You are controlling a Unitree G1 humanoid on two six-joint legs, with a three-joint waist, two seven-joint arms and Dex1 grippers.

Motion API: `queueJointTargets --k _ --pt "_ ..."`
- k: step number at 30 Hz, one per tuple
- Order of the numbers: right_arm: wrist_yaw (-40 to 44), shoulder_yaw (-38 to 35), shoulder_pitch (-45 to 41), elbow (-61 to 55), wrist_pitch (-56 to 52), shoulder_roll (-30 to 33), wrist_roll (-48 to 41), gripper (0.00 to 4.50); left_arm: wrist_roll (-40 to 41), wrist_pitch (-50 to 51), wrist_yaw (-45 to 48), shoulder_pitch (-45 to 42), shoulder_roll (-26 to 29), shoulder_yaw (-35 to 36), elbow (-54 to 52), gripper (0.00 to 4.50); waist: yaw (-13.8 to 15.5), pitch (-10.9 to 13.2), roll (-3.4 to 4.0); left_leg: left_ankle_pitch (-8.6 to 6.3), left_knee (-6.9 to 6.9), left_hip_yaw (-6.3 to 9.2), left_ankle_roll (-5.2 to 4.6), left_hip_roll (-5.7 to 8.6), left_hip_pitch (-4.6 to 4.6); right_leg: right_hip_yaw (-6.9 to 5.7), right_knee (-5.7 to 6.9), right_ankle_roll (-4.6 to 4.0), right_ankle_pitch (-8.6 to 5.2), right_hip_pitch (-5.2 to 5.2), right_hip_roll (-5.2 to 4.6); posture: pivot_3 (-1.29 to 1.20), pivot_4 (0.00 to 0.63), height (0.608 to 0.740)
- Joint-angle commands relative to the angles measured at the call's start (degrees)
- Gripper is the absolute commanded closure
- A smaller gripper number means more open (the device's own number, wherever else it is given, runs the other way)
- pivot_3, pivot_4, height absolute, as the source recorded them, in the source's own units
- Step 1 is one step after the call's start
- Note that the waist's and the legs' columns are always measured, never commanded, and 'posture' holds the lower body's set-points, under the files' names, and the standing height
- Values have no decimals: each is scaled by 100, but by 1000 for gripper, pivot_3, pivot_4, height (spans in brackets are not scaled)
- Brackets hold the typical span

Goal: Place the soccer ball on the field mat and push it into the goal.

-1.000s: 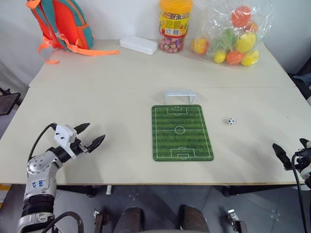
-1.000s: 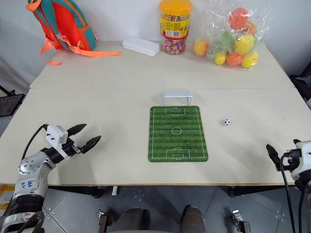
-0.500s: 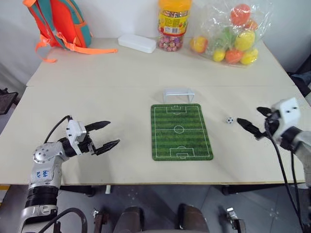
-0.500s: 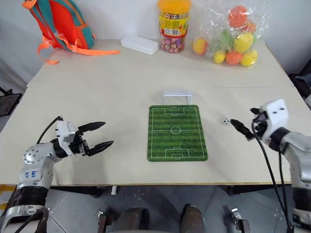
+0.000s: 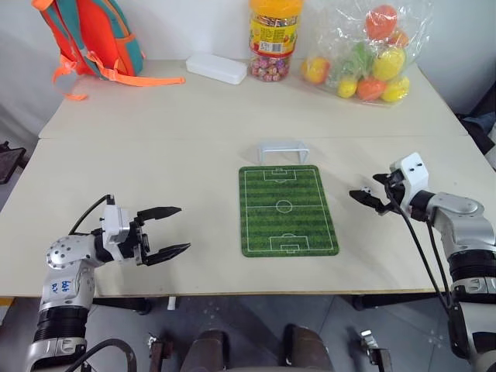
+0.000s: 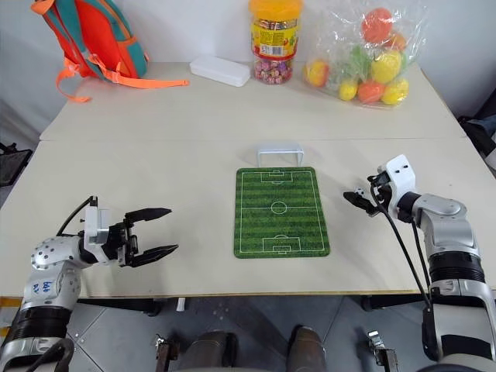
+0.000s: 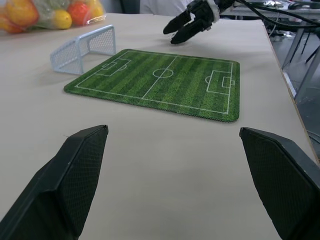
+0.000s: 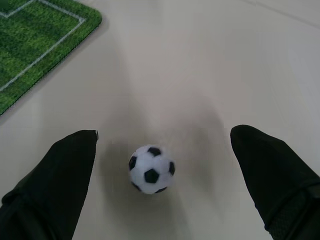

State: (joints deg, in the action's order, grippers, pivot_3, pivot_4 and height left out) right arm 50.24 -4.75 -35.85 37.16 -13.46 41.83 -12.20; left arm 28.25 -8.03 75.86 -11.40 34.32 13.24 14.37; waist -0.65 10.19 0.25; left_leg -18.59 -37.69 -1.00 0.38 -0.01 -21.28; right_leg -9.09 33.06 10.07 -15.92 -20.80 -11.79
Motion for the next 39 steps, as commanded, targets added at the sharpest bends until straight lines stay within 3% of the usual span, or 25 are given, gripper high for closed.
queueJointTargets --k 1,4,13,18,21,29,39 --pt "43 -7 -137 157 -61 -6 75 42 136 9 -85 67 75 147 -229 0 -2 0 0 0 -3 0 0 0 0 0 1 0 0 1 0 0 150 740" --pt "-73 -86 -127 215 -3 -58 95 662 132 -27 -151 19 56 163 -209 0 -2 0 0 0 -13 1 0 0 1 1 6 0 0 4 0 0 150 740" --pt "-97 -271 -43 -223 -130 3 -23 3661 99 -107 -164 -170 35 128 16 0 -5 0 0 -1 -30 3 1 -1 3 5 29 0 0 5 -1 0 150 740" --pt "26 -366 135 -1473 -596 186 -248 3658 113 -147 24 -313 -31 14 163 0 -18 5 8 -1 -29 3 2 -1 0 5 30 0 0 0 -1 0 150 740" --pt "-163 -366 194 -2619 -1623 119 -576 3658 83 -197 260 -417 -51 -104 337 0 -14 7 11 -1 -30 2 2 -1 -1 7 35 0 0 -5 0 0 150 740" --pt "313 751 522 -5016 -2900 51 -955 3658 -41 -508 675 -588 -159 -376 704 0 -16 7 10 -4 -30 0 4 -4 -5 10 39 -1 0 -15 2 0 150 740" --pt "858 2070 520 -5642 -2735 54 -749 3658 61 -374 962 -309 -99 -441 508 0 40 8 8 -4 -35 -2 3 -3 -13 14 45 -1 0 -25 2 0 150 740"
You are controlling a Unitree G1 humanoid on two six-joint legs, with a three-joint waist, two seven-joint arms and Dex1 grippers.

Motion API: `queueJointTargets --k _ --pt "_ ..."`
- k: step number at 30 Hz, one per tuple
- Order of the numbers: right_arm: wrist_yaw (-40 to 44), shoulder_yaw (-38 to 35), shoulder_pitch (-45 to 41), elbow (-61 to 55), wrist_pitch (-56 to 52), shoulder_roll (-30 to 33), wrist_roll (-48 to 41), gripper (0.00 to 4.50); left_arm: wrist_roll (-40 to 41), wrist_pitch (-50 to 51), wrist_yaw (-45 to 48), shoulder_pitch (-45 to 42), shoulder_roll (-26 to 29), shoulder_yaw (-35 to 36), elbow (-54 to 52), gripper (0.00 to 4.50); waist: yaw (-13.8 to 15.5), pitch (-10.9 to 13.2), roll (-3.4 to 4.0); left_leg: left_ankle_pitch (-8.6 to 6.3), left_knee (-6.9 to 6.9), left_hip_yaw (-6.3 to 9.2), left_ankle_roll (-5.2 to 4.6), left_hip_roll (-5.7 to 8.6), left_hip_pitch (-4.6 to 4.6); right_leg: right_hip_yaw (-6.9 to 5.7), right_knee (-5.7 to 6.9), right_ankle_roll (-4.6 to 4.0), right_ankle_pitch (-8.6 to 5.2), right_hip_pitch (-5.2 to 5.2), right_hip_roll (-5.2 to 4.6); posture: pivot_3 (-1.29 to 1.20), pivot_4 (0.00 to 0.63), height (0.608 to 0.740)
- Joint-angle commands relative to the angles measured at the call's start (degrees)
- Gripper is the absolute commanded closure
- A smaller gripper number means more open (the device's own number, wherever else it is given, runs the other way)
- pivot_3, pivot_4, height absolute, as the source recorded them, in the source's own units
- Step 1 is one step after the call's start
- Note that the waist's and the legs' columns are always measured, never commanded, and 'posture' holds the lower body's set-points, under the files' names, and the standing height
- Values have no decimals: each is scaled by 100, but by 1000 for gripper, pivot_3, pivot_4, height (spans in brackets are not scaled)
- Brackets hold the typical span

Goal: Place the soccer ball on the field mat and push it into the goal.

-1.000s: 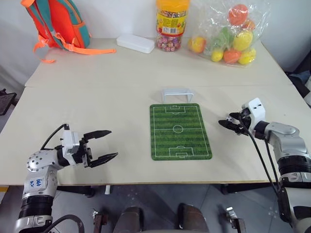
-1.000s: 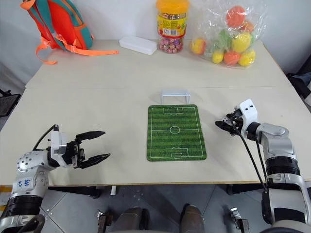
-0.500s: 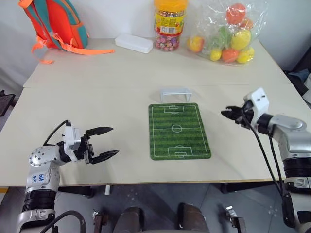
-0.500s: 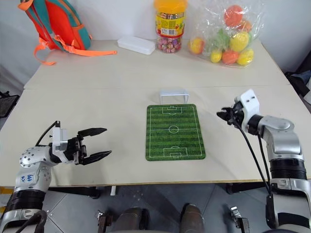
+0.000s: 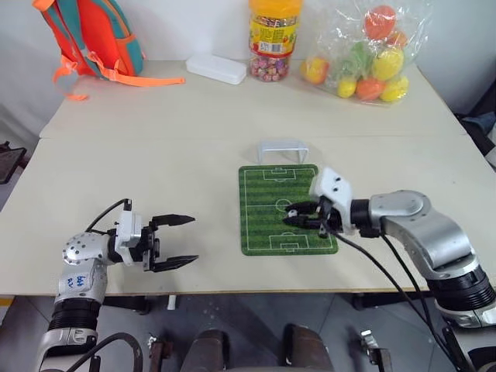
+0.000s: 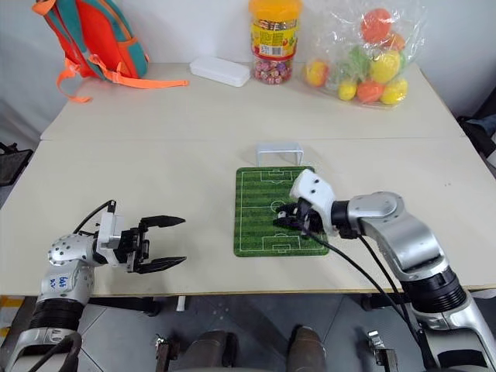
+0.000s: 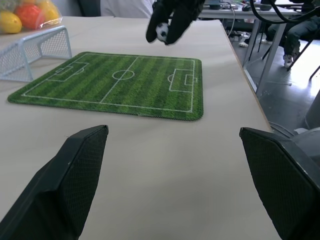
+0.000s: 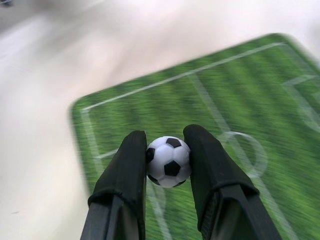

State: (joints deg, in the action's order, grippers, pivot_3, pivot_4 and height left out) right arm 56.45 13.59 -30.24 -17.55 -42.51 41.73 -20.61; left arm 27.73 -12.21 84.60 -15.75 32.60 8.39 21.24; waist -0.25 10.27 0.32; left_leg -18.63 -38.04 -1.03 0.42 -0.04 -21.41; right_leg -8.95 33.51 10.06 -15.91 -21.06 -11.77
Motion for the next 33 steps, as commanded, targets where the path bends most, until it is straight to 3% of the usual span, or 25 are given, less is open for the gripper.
queueJointTargets --k 1,12,28,29,33 --pt "328 330 -26 -171 223 93 121 3658 125 66 103 167 78 46 -208 0 0 0 0 0 0 0 0 0 -1 0 0 0 0 -2 0 0 150 740" --pt "651 712 -173 682 958 -75 628 3658 154 109 134 330 107 124 -367 0 0 1 -3 0 -3 -2 0 0 -2 1 3 -1 0 -4 0 0 150 740" --pt "768 715 114 852 1263 -76 909 3658 128 70 -13 375 114 177 -448 0 1 1 -3 0 -3 -4 0 0 -2 2 5 -1 0 -6 0 0 150 740" --pt "767 709 118 869 1271 -77 915 2932 128 68 -23 370 113 179 -444 0 1 1 -4 0 -3 -4 0 0 -2 2 5 -1 0 -6 0 0 150 740" --pt "750 658 118 886 1353 -103 938 1659 130 65 -49 351 110 182 -434 0 1 0 -4 0 -5 -4 0 -1 -1 3 5 -1 0 -5 0 0 150 740"
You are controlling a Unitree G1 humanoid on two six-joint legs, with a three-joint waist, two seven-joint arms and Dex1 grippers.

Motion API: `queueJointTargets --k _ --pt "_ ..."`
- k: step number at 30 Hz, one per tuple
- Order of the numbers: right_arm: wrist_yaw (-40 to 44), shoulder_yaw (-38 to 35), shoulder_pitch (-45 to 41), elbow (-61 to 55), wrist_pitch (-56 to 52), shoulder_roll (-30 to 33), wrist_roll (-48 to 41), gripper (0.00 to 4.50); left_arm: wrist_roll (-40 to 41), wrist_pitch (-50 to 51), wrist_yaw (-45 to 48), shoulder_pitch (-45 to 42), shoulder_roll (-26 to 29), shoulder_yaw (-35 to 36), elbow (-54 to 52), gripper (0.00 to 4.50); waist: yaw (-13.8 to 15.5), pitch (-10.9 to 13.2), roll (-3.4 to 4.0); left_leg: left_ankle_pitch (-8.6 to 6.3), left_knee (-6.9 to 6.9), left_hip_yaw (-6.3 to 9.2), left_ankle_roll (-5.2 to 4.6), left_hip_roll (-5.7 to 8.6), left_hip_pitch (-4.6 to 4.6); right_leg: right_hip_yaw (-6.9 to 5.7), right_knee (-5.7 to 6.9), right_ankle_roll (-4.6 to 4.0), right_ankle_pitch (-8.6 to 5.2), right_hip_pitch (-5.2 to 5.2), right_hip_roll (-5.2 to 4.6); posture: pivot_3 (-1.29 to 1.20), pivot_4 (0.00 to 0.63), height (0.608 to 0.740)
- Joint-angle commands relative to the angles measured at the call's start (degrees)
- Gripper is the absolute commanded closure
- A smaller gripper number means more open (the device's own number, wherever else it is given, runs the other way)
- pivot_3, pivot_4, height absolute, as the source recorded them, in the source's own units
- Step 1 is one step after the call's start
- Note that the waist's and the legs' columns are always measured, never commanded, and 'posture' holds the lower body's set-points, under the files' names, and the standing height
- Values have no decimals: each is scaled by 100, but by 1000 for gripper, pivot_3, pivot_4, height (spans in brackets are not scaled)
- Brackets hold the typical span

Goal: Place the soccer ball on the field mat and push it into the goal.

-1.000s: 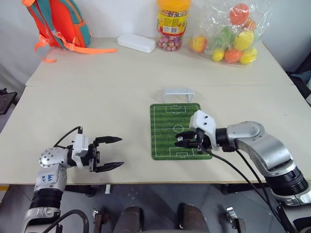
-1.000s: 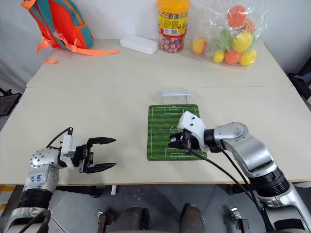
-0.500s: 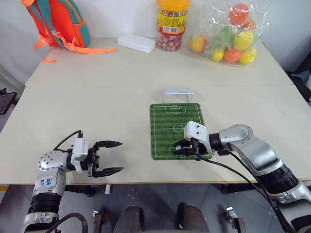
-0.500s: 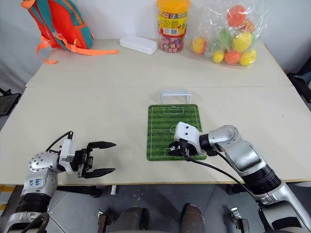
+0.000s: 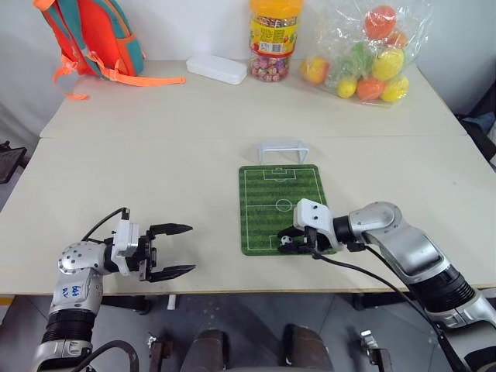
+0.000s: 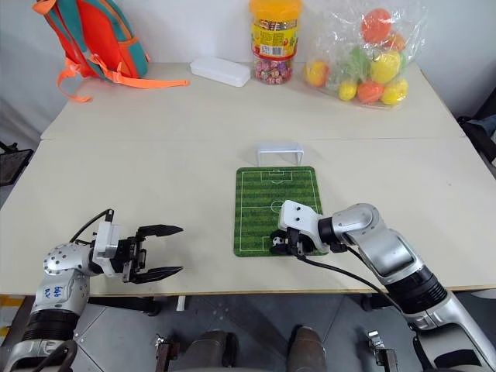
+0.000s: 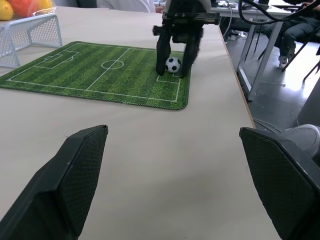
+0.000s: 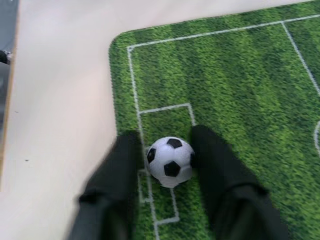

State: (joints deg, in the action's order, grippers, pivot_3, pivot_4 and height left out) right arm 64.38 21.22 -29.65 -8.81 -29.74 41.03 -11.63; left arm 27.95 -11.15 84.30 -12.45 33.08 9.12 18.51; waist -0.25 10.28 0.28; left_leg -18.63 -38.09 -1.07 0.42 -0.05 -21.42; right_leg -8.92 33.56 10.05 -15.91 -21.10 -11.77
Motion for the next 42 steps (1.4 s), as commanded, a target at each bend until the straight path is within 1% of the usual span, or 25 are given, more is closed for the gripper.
queueJointTargets --k 1,9,16,21,22,23,24,25,26,28,29,31,32,37,39,42 --pt "-41 -119 50 10 74 -37 36 1350 106 -45 -30 11 58 110 -152 0 0 0 0 0 -3 0 0 0 0 0 2 0 0 0 0 0 150 740" --pt "-25 -171 -41 -31 74 -52 9 1350 86 -69 -84 -69 12 75 -85 0 1 0 0 0 -8 -1 0 0 0 2 7 -2 1 -1 0 0 150 740" --pt "118 -397 -297 -677 -303 45 -312 1350 82 -104 -72 -155 -35 52 5 0 1 0 0 0 -6 -1 0 -1 0 3 7 -2 1 -4 0 0 150 740" --pt "153 -456 -366 -824 -281 98 -293 1350 52 -133 -74 -255 -75 32 107 0 12 0 -2 0 -6 -1 0 -1 0 3 7 -2 1 -3 1 0 150 740" --pt "134 -569 -354 -872 -373 103 -400 1350 49 -143 -69 -282 -83 27 131 0 16 1 -2 0 -6 -1 0 -1 -1 3 7 -2 1 -3 1 0 150 740" --pt "207 -636 -277 -980 -328 190 -463 1732 52 -156 -51 -301 -88 23 149 0 18 1 -2 0 -6 -1 0 -1 -1 3 7 -2 1 -3 1 0 150 740" --pt "230 -660 -215 -1044 -289 249 -466 1906 52 -171 -28 -330 -93 19 188 0 19 1 -3 0 -6 -1 0 -1 -2 3 6 -2 1 -4 1 0 150 740" --pt "212 -658 -155 -1086 -269 288 -443 2281 55 -182 -4 -352 -95 16 220 0 15 1 -3 0 -6 -1 0 -1 -3 3 5 -2 1 -5 1 0 150 740" --pt "205 -643 -92 -1129 -244 327 -427 2525 57 -189 14 -370 -95 14 246 0 13 1 -5 -1 -5 -1 0 -1 -3 2 5 -2 1 -5 1 0 150 740" --pt "222 -626 79 -1240 -203 399 -426 3315 67 -198 54 -395 -92 15 282 0 13 2 -6 -1 -2 -1 1 -1 -3 2 5 -2 1 -6 1 0 150 740" --pt "223 -617 176 -1291 -172 425 -417 3588 75 -196 76 -408 -83 20 299 0 13 2 -6 -1 -2 -1 1 -1 -3 2 5 -2 1 -6 1 0 150 740" --pt "206 -606 306 -1364 -142 439 -395 4317 90 -188 117 -415 -65 34 309 0 13 2 -7 -1 -3 -2 1 -1 -3 2 5 -2 1 -6 1 0 150 740" --pt "201 -603 364 -1393 -144 434 -400 4416 92 -188 136 -419 -55 40 318 0 13 2 -7 -1 -3 -4 1 -1 -3 3 5 -2 1 -6 1 0 150 740" --pt "210 -550 651 -1311 -12 413 -348 4416 79 -188 183 -446 -40 59 361 0 10 2 -7 -1 -6 -4 1 -2 -2 4 7 -2 1 -5 1 0 150 740" --pt "262 -477 738 -1178 157 441 -244 4416 72 -191 193 -449 -38 59 370 0 9 3 -8 -1 -6 -4 1 -2 -3 4 6 -2 1 -5 1 0 150 740" --pt "226 -383 690 -836 317 292 -119 4416 73 -186 201 -442 -23 63 367 0 9 3 -8 -1 -6 -4 1 -2 -2 4 7 -2 1 -5 1 0 150 740"
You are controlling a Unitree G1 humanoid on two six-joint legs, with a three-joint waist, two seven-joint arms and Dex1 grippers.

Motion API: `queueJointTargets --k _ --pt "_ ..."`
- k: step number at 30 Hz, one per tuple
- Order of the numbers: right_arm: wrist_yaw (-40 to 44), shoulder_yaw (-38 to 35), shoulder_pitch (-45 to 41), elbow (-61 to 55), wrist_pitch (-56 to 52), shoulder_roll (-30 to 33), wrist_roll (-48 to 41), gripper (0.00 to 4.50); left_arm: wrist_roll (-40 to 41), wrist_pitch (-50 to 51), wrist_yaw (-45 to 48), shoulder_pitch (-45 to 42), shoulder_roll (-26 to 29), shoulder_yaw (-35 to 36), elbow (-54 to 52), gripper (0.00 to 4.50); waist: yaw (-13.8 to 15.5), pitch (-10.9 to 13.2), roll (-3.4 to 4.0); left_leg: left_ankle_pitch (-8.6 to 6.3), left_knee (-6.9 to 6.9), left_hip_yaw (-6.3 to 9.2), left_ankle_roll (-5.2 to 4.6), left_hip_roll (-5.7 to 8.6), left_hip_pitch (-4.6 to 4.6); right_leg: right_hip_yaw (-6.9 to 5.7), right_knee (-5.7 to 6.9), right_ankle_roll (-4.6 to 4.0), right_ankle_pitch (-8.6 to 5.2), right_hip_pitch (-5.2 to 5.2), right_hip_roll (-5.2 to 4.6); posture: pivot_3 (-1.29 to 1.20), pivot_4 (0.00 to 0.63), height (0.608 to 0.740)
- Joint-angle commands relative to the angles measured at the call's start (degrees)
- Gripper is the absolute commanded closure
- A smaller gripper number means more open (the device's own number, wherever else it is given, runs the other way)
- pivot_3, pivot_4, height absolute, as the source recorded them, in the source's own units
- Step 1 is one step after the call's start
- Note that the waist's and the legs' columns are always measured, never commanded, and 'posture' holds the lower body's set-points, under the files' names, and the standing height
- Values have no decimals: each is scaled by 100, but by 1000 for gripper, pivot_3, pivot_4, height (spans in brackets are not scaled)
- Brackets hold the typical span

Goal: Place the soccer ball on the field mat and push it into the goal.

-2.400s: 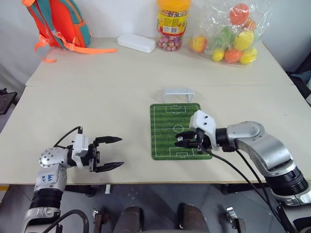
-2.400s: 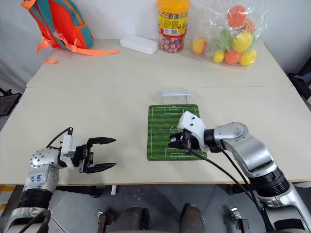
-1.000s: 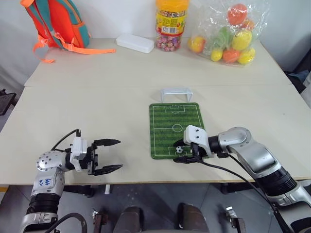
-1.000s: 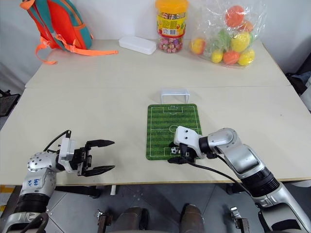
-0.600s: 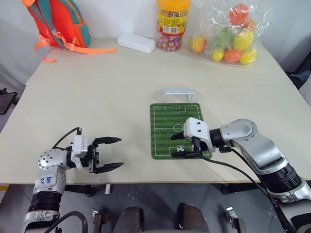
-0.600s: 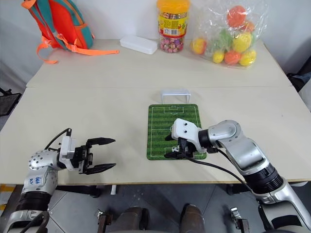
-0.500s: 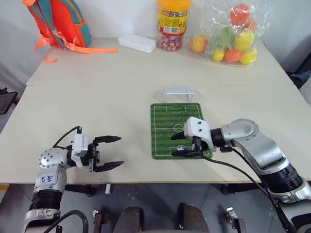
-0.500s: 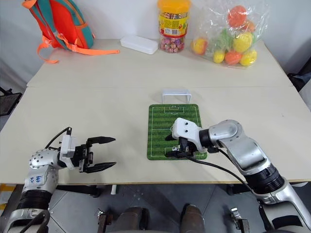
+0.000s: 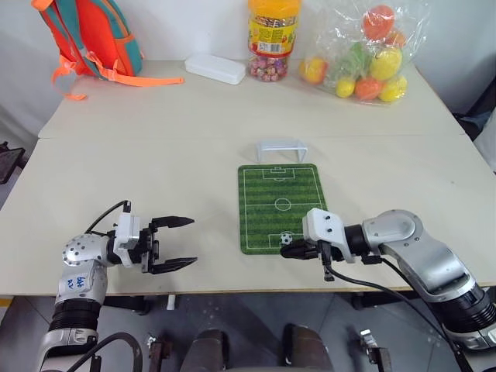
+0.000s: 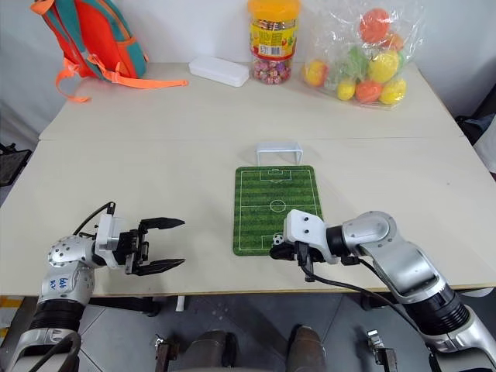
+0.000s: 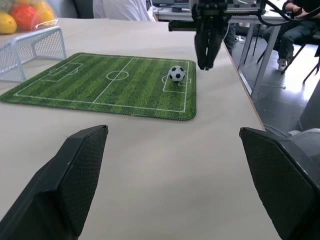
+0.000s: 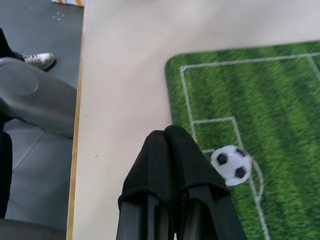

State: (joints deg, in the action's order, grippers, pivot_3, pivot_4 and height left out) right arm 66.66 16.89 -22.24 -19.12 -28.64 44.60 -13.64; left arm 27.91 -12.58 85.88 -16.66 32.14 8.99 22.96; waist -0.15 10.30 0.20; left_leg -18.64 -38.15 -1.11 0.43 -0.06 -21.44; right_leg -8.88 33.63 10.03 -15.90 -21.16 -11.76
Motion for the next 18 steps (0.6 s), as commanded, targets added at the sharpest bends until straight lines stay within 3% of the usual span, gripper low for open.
queueJointTargets --k 1,8,14,18 --pt "-21 82 -101 325 287 -119 141 4416 75 -44 44 -20 74 75 -80 0 -1 0 0 0 0 0 0 0 0 0 0 0 0 0 0 0 150 740" --pt "-416 -14 -681 1745 933 -587 620 4416 63 -40 19 -82 106 82 -78 0 -15 0 -1 0 -1 0 0 0 1 0 1 0 0 0 1 0 150 740" --pt "-1242 -820 -1576 2878 1177 -734 669 4416 41 -78 28 -222 176 122 47 0 -7 0 -1 0 -5 -3 1 -1 1 4 6 -2 1 -4 1 0 150 740" --pt "-1383 -1111 -1724 2945 1138 -724 577 4416 15 -104 23 -326 176 95 157 0 -12 0 -1 1 2 -3 1 -3 -3 4 6 -2 1 -12 2 0 150 740"
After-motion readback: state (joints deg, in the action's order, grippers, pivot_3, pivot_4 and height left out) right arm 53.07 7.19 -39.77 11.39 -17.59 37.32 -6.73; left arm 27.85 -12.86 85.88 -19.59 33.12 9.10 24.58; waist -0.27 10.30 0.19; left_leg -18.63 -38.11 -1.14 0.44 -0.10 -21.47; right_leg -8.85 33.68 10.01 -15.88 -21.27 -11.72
